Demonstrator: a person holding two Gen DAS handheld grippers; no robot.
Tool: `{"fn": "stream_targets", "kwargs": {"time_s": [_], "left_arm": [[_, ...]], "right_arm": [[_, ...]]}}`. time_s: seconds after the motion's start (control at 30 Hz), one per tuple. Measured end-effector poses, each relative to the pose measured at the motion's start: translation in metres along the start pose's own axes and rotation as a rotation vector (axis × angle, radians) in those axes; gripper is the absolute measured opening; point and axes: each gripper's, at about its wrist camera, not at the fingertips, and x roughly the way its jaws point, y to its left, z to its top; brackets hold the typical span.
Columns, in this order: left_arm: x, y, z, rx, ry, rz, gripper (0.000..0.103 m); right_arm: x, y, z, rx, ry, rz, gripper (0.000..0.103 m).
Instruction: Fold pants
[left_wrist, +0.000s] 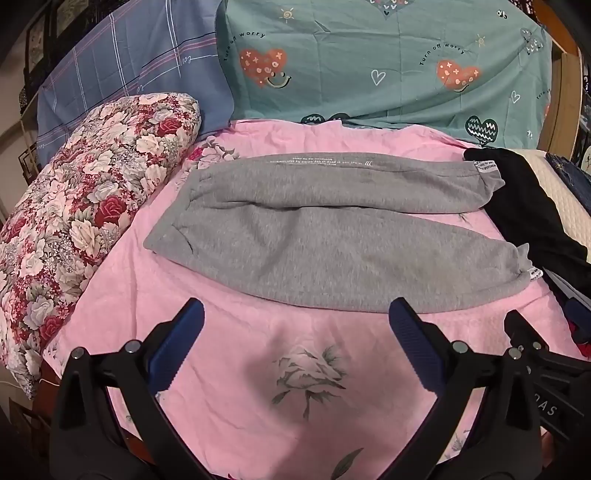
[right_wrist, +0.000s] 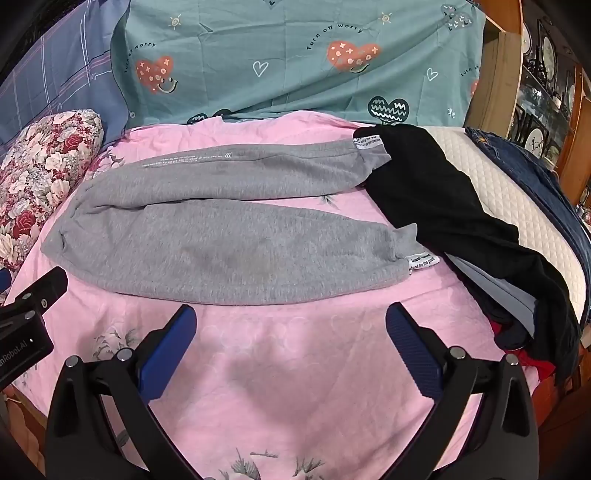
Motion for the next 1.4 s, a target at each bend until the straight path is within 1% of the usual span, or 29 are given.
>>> {"fn": "stream_targets", "kwargs": {"time_s": [0.07, 0.23, 0.43, 0.63, 0.67, 1.4], "left_arm": [[0.0003, 0.0022, 0.0, -0.016, -0.001, -0.013, 0.101], [0.0003, 0.0016, 0.0008, -0.015, 0.0, -0.011, 0.101], [-0.0005, -0.0002, -0.0017, -0.013, 0.002, -0.014, 0.101], [0.0, -0.0004, -0.0007, -0.015, 0.006, -0.015, 0.101], [-0.0001, 0.0002, -0.002, -0.014, 0.007, -0.016, 0.101], [0.0017, -0.0008, -0.0047, -0.014, 0.011, -0.021, 0.101]], "right_arm": [[0.0002, -0.0005, -0.0001, 0.001, 0.001, 0.001, 0.102], [0.001, -0.0004, 0.0, -0.003, 0.004, 0.003, 0.102], [-0.0085, -0.0011, 0.0026, -0.008, 0.004, 0.004, 0.102], [-0.0076, 0.0055, 0.0009, -0.006, 0.001, 0.004, 0.102], [-0.0023, 0.0017, -0.0021, -0.002, 0.003, 0.01, 0.102], [-0.0031, 0.0031, -0.0023, -0.005, 0.004, 0.01, 0.102]]}}
